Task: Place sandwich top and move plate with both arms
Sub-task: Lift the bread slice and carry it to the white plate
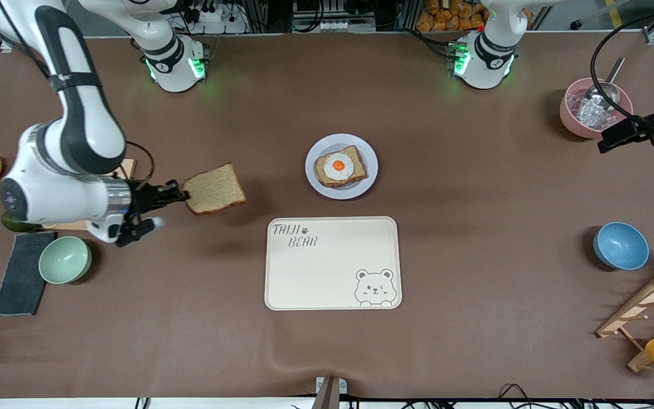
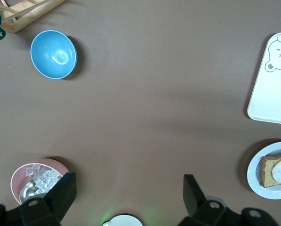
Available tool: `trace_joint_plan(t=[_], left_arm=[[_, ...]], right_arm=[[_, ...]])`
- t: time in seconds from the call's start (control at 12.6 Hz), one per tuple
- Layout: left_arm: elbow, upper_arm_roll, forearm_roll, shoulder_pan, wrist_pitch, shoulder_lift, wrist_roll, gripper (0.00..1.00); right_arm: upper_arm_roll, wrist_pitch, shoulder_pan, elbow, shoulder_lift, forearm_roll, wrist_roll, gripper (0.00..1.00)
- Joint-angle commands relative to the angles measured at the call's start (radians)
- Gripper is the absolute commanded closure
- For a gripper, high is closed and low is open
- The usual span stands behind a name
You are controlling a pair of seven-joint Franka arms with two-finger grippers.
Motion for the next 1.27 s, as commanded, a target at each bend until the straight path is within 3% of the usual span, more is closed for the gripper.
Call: trace_joint_plan(t=[0.0,0.24,0.4,0.72,1.19], left_arm=[[-0.001,-0.005,0.016,-0.001,0.008,0.004,0.011,0.00],[-0.001,-0.006,0.016,-0.003,0.008,0.016,0.011,0.00],[-0.003,-0.011,0.016,-0.009,0.008,0.025,0.011,0.00],[-0.006,-0.011,0.017,-0.009,0.008,0.032,0.011,0.00],[-0.003,-0.011,0.015,-0.018,0.011,0.050,0.009,0.00]], right_arm=[[-0.011,0.059,0.102,0.024,0.032,0.087,0.066,1.00],[-0.011,0.102,0.222,0.018,0.057,0.183,0.129,1.00],[-0.011,0.154,0.293,0.015,0.069,0.188,0.175,1.00],[-0.011,0.395,0.408,-0.093,0.089,0.308,0.175,1.00],[-0.011,0.590,0.561,-0.209,0.089,0.432,0.175,1.00]])
